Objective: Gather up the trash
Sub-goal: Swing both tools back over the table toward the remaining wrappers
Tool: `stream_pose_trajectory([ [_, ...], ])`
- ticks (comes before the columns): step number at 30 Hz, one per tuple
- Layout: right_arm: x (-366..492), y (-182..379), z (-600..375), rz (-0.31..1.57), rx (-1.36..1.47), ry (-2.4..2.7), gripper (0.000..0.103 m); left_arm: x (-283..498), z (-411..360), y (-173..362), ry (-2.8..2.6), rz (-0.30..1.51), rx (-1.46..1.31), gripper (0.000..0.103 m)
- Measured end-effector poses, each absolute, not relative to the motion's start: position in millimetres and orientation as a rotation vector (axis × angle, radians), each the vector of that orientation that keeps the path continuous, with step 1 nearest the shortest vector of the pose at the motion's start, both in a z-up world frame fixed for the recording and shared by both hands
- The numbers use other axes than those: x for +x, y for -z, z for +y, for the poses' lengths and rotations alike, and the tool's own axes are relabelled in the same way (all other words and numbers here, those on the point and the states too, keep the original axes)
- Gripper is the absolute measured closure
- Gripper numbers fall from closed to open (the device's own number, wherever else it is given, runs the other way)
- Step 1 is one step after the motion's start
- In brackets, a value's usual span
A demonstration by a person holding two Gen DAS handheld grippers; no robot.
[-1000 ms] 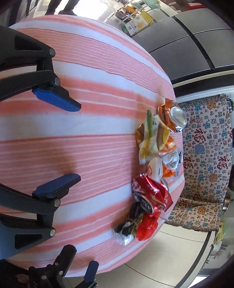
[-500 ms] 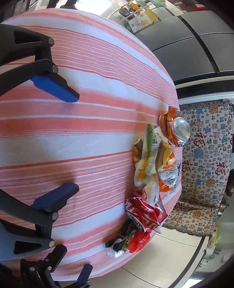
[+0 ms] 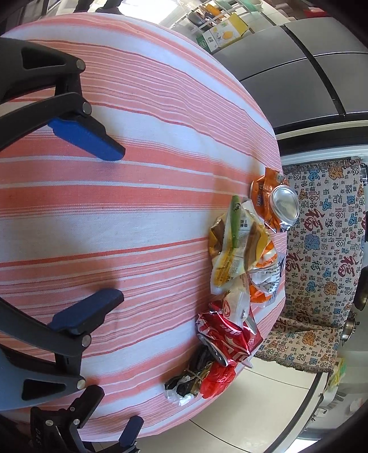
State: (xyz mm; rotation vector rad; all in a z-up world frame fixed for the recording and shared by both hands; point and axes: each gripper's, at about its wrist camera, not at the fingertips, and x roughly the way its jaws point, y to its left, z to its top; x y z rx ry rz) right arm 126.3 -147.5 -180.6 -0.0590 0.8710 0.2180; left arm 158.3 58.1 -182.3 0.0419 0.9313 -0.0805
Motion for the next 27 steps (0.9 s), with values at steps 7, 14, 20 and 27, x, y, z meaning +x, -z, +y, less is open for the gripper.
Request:
stream_pose_trajectory([
  [7, 126.4, 180.7, -146.9, 0.871, -0.063, -0.211, 0.000, 158.9, 59.1, 182.7, 0.080, 0.931, 0.041, 0.009],
  [14, 125.7, 180.9, -147.1, 0.871, -0.063, -0.211, 0.000, 158.2, 59.6, 182.6, 0.079, 0.931, 0.036, 0.009],
  [20, 125.6, 180.9, -147.1, 0.870, -0.062, -0.212, 0.000, 158.0, 58.5, 182.8, 0.077, 0.930, 0.032, 0.008],
  [27, 126.0, 181.0, -147.2, 0.870, -0.062, -0.212, 0.000, 157.1, 58.4, 182.8, 0.072, 0.929, 0.029, 0.009],
])
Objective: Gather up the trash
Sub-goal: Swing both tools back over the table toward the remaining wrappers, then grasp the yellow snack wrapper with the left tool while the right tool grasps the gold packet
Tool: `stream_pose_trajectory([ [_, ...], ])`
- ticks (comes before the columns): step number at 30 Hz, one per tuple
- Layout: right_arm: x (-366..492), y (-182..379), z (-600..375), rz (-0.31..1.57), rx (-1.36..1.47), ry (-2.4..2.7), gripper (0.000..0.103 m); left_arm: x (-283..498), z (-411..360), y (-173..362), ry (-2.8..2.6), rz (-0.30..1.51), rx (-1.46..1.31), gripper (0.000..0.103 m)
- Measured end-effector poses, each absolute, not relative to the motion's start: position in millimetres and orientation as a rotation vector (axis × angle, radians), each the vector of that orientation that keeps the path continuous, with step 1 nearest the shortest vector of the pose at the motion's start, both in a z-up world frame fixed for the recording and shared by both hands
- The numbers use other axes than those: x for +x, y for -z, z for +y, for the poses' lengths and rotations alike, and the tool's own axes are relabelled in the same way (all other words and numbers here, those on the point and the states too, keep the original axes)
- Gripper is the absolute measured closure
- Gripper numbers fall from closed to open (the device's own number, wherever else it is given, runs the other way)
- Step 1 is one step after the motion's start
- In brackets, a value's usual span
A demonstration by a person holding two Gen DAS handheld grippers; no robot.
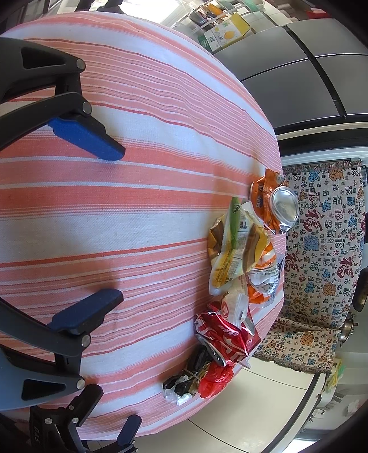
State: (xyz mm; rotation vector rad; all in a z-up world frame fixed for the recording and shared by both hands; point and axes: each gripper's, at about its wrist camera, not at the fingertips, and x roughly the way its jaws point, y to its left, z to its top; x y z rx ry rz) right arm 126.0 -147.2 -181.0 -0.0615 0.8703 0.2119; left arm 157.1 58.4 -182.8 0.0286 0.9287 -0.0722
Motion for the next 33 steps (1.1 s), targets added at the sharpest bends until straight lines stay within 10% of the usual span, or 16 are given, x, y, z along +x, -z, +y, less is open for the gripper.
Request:
stream_pose_trajectory([
  [15, 125.9, 180.3, -146.6, 0.869, -0.065, -0.209, 0.000, 264.4, 41.6, 142.6, 0.096, 0.950, -0.133, 0.011],
  [19, 126.4, 180.2, -145.8, 0.869, -0.064, -0.210, 0.000, 266.0, 54.6, 153.7, 0.136, 0.962, -0.211, 0.050],
  [24, 127.0, 180.1, -145.3, 0.869, -0.062, -0.212, 0.000, 224.8, 75.4, 140.5, 0.236, 0.954, -0.137, 0.073],
  [30, 127.8, 180.4, -145.0, 0.869, -0.061, -0.211, 0.000, 162.4, 71.8, 138.1, 0.443, 1.013, -0.005, 0.069],
  [33, 127.9, 180.5, -145.1, 0.868, -0.062, -0.210, 0.000, 148.4, 56.3, 143.7, 0.425, 0.955, 0.054, 0.048],
])
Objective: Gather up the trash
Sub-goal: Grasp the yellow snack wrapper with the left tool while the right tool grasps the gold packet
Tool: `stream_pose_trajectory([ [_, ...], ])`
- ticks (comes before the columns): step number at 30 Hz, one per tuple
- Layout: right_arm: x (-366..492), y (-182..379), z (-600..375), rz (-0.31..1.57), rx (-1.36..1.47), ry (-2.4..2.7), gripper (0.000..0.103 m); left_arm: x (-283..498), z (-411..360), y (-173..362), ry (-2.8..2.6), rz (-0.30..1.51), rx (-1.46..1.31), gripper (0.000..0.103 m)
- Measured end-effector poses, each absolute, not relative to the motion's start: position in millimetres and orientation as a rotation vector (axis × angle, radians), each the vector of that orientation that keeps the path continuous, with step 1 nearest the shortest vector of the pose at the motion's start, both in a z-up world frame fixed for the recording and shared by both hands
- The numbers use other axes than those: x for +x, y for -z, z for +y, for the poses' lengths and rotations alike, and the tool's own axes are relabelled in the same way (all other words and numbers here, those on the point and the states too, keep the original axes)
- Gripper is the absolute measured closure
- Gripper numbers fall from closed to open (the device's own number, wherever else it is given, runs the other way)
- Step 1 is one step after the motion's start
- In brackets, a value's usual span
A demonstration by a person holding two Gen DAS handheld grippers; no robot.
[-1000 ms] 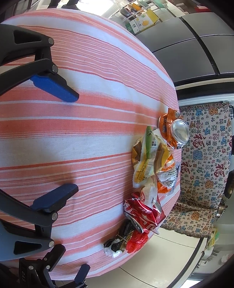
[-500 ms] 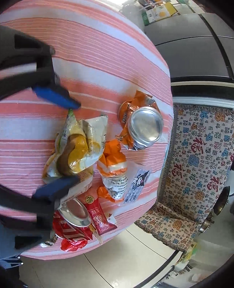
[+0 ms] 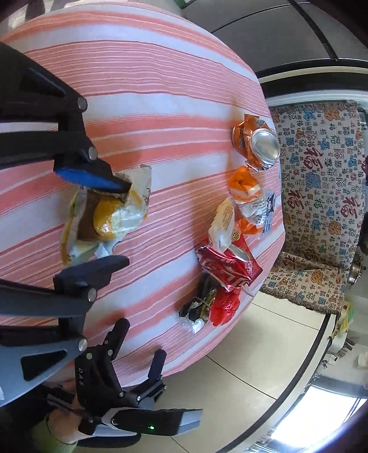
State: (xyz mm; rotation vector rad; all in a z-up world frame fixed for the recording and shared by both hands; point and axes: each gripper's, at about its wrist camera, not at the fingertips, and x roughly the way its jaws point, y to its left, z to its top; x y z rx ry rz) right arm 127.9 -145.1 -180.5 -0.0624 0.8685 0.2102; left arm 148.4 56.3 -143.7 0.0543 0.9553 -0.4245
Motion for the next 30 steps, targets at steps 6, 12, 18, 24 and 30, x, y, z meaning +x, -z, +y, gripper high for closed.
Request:
stream_pose_trajectory([
  [6, 128.3, 180.5, -145.0, 0.868, -0.062, -0.209, 0.000, 149.7, 45.1, 162.3, 0.326, 0.900, 0.081, 0.028],
  [12, 127.0, 178.1, -151.8, 0.872, -0.036, -0.262, 0.000, 146.7, 75.2, 176.0, 0.235, 0.945, 0.018, 0.028],
  [18, 152.6, 144.9, -171.5, 0.904, -0.037, -0.327, 0.001, 129.7, 89.9, 176.9, 0.248, 0.922, 0.028, 0.028],
  [24, 205.9, 131.6, -155.7, 1.004, -0.104, -0.407, 0.012, 115.0, 90.2, 167.7, 0.280, 0.938, 0.033, 0.028],
  [30, 219.3, 149.6, -145.5, 1.081, -0.106, -0.425, 0.062, 100.6, 105.8, 150.0, 0.288, 0.917, -0.003, 0.028],
])
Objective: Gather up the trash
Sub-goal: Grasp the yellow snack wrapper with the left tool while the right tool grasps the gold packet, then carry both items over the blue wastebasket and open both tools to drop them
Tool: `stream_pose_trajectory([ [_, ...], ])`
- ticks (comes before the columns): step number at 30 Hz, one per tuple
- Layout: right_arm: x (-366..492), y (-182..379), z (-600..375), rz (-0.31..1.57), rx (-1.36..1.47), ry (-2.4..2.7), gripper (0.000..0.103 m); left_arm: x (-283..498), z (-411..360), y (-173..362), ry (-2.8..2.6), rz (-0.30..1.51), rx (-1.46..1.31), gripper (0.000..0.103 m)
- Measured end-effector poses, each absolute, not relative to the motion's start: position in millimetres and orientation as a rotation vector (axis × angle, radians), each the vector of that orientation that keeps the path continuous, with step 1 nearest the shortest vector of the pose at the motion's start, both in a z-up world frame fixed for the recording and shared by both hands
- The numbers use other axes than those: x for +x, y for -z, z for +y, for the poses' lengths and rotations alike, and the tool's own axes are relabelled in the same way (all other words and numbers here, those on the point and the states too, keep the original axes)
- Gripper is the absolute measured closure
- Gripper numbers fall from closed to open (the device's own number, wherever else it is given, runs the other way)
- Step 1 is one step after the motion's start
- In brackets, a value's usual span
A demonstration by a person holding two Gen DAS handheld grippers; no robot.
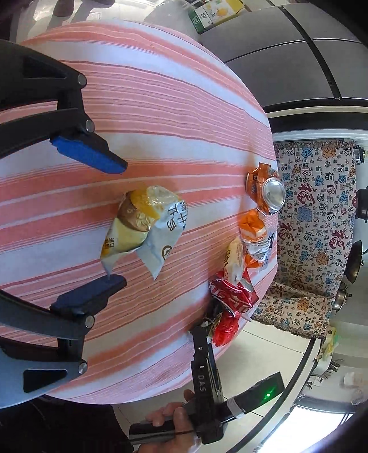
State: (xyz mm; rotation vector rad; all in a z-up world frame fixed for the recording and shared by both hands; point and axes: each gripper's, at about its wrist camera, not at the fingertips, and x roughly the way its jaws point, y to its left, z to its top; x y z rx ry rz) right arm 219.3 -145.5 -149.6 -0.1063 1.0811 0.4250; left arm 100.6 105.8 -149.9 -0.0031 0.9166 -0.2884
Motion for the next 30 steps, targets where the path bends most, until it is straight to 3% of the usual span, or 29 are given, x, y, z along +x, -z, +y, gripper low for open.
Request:
stream_pose_trajectory([
  [11, 161.0, 147.6, -147.8, 1.110, -0.156, -0.521, 0.058, 117.2, 90.7, 154.9, 0.299, 0.942, -0.017, 0.028],
  [13, 162.9, 145.7, -148.9, 1.116, -0.174, -0.524, 0.041, 120.2, 86.6, 155.6, 0.279, 0.935, 0.004, 0.028],
  [18, 166.0, 138.3, -138.3, 1.114, -0.219, -0.550, 0.030, 123.0, 86.6, 151.7, 0.287, 0.923, 0.017, 0.029],
  [19, 168.7, 140.4, -135.2, 1.122, -0.224, -0.555, 0.027, 124.1, 86.6, 151.4, 0.284, 0.924, 0.020, 0.035],
  [20, 172.7, 143.3, -132.6, 1.131, -0.226, -0.558, 0.027, 125.0, 86.2, 151.1, 0.279, 0.925, 0.026, 0.041],
  [21, 177.1, 146.8, -130.0, 1.139, -0.224, -0.555, 0.028, 126.0, 85.3, 151.2, 0.282, 0.931, 0.031, 0.055],
  [22, 178.9, 149.5, -130.1, 1.142, -0.219, -0.551, 0.034, 127.0, 84.4, 151.6, 0.284, 0.940, 0.033, 0.065],
  [24, 179.7, 152.5, -129.2, 1.144, -0.218, -0.548, 0.058, 127.0, 82.7, 152.0, 0.289, 0.945, 0.038, 0.075],
  [30, 156.8, 133.3, -143.4, 1.052, -0.168, -0.557, 0.059, 116.5, 71.3, 149.4, 0.310, 0.926, 0.050, 0.083],
])
